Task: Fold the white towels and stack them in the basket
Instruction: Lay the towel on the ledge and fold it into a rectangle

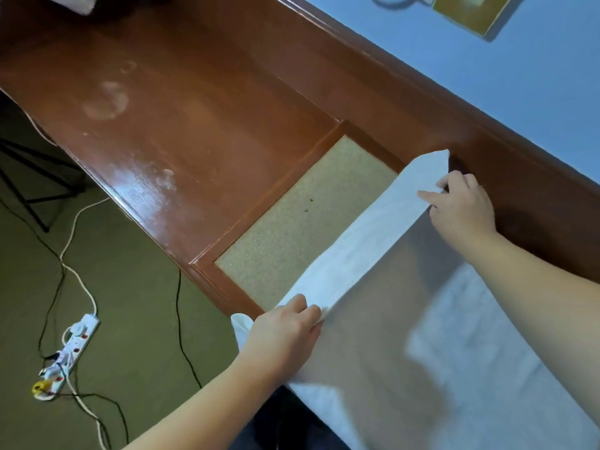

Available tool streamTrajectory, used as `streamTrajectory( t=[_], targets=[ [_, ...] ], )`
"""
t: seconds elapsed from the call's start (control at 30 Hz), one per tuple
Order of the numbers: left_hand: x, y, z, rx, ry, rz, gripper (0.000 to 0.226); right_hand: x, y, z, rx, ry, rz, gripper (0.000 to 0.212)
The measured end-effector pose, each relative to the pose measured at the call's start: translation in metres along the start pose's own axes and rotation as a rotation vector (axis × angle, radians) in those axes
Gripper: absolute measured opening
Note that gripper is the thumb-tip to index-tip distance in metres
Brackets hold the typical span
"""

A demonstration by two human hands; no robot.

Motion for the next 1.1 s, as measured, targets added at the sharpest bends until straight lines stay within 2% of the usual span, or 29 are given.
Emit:
streamTrajectory(
  t=[0.03,0.17,0.23,0.3,0.37,0.4,0.43,0.5,0.6,0.7,0.77,0.83,0.97,1.1],
  targets=[
    [-0.006,-0.006,0.014,-0.007,-0.019,-0.015,0.025,-0.013,0.003,0.014,0.079,-0.102,0.01,0.051],
    [-0.033,-0.04,0.074,0.04,-0.105,-0.133,0.031,-0.074,0.02,0.052,0.228,-0.284,0.108,0.022],
    [-0.046,-0.067,0.097,0.109,-0.138,-0.229,0.04,-0.101,0.017,0.069,0.197,-0.325,0.047,0.008],
    [-0.054,-0.094,0.108,0.228,-0.122,-0.376,0.051,-0.121,-0.001,0.079,0.148,-0.336,-0.111,0.034],
    [-0.059,-0.107,0.114,0.299,-0.068,-0.525,0.036,-0.151,-0.02,0.085,0.238,-0.451,-0.246,0.05],
    [-0.059,-0.114,0.109,0.302,0.022,-0.62,0.043,-0.168,-0.029,0.081,0.321,-0.519,-0.289,0.057],
    [-0.057,-0.115,0.11,0.3,0.064,-0.661,0.05,-0.187,-0.038,0.075,0.424,-0.594,-0.302,0.063],
    [-0.037,-0.107,0.118,0.297,0.059,-0.583,0.044,-0.225,-0.052,0.051,0.612,-0.72,-0.311,0.069],
    [0.003,-0.103,0.149,0.317,-0.12,-0.444,0.026,-0.273,-0.07,0.0,0.842,-0.83,-0.295,0.069],
    [0.032,-0.129,0.195,0.509,-0.505,-0.498,0.056,-0.306,-0.082,-0.05,0.991,-0.93,-0.24,0.06],
    [0.038,-0.148,0.219,0.71,-0.846,-0.528,0.065,-0.318,-0.085,-0.08,1.034,-0.961,-0.206,0.051],
    [0.04,-0.168,0.228,0.858,-1.104,-0.583,0.069,-0.328,-0.086,-0.108,1.066,-0.997,-0.187,0.043],
    [0.045,-0.19,0.248,0.993,-1.376,-0.639,0.071,-0.348,-0.091,-0.143,1.062,-1.145,-0.117,0.024],
    [0.049,-0.2,0.256,1.16,-1.534,-0.691,0.042,-0.359,-0.104,-0.174,1.009,-1.173,-0.196,0.017]
  ],
)
Point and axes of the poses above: each hand's wrist, its own x-axis towards the middle knuckle, its own y-axis out of the back of the hand, z = x × y, the point moved 9 cm from there along x, towards the middle knuckle, and after that the axes turned 11 degrees about y, right-handed, at the moved point
